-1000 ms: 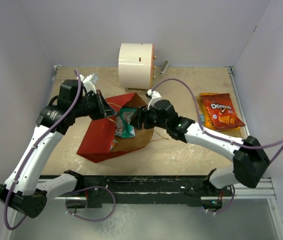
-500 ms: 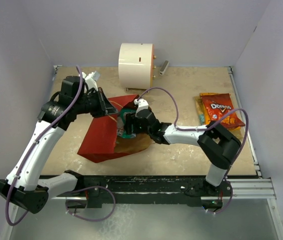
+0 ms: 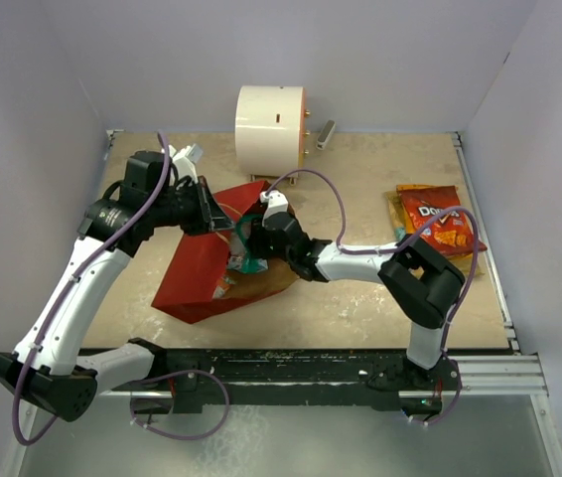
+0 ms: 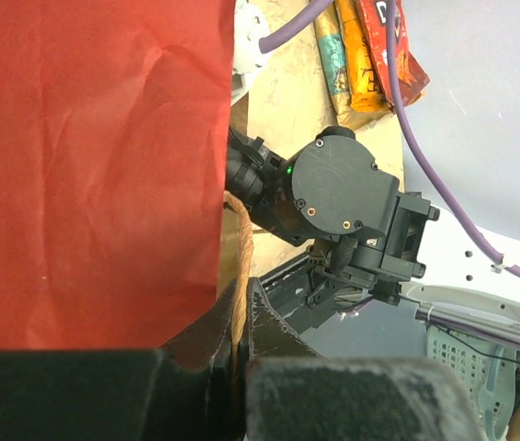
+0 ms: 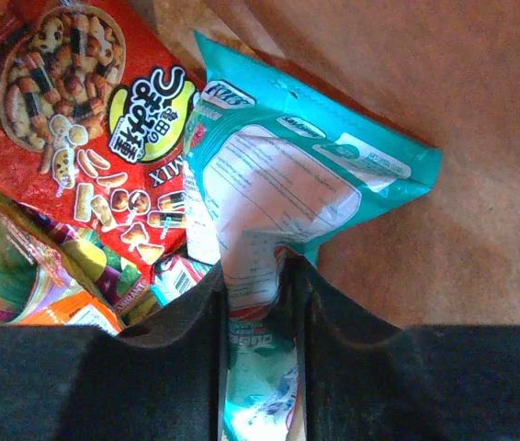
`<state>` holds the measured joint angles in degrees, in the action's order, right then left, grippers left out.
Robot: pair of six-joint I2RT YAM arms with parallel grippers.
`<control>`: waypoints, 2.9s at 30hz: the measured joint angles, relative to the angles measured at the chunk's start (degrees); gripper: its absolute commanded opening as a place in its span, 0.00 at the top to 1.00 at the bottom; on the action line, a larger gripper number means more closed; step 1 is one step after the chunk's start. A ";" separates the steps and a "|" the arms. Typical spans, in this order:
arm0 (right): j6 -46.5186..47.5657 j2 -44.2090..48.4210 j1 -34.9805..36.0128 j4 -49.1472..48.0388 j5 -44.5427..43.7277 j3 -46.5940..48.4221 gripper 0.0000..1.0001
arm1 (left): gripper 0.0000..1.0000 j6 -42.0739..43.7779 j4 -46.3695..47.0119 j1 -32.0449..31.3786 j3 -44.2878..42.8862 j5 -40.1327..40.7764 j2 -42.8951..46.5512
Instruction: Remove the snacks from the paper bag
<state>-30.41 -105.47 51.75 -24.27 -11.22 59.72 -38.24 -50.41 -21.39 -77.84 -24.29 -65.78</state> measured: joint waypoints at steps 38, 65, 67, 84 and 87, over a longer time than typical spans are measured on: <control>7.15 39.69 0.07 25.90 2.43 -3.21 1.00 | 1.00 -0.13 2.93 0.00 0.02 6.80 -0.35; -10.56 35.32 -53.59 40.22 -9.62 -0.04 1.00 | 1.00 2.47 3.06 0.00 0.94 3.80 -4.66; -12.63 34.23 -56.98 40.13 -8.00 -1.46 1.00 | 1.00 3.15 3.04 0.00 0.94 2.89 -5.79; -22.88 27.04 -65.96 24.59 0.35 -10.34 1.00 | 1.00 7.87 1.53 0.00 -0.85 1.51 -8.04; -25.20 26.29 -66.03 22.27 0.98 -11.93 0.93 | 1.00 7.87 1.53 0.00 -0.85 1.51 -8.04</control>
<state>-55.61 -79.18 -14.28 -2.00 -10.24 47.79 -30.37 -48.88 -21.39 -78.70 -22.79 -73.82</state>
